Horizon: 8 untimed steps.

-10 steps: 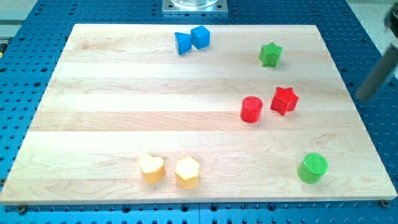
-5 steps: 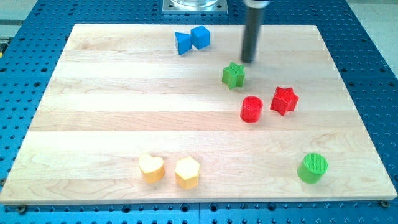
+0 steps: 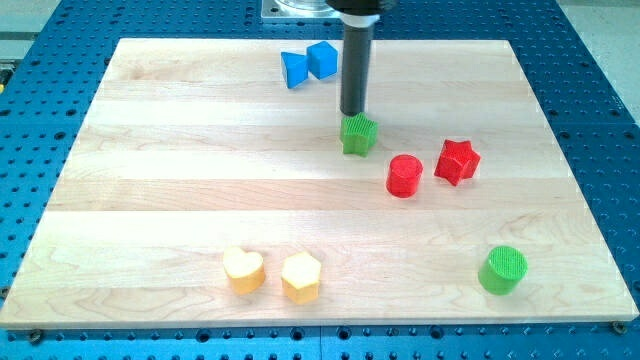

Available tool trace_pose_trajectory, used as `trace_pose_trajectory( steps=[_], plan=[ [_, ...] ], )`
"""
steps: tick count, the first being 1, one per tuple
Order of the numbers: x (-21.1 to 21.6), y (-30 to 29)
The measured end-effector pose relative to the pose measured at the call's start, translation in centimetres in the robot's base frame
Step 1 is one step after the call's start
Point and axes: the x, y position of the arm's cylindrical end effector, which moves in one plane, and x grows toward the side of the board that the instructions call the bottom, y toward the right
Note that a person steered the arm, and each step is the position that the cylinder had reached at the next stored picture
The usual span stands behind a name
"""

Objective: Push the green star diagonally to the green circle

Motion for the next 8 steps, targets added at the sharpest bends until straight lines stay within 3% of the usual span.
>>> trace_pose_trajectory(
  steps=[1, 2, 4, 5, 6, 8],
  plan=[
    [7.0, -5.4],
    [9.1, -6.7],
    [2.2, -1.1],
    [3.7, 1.8],
    [10.7, -0.3],
    [15.5, -0.6]
  ],
)
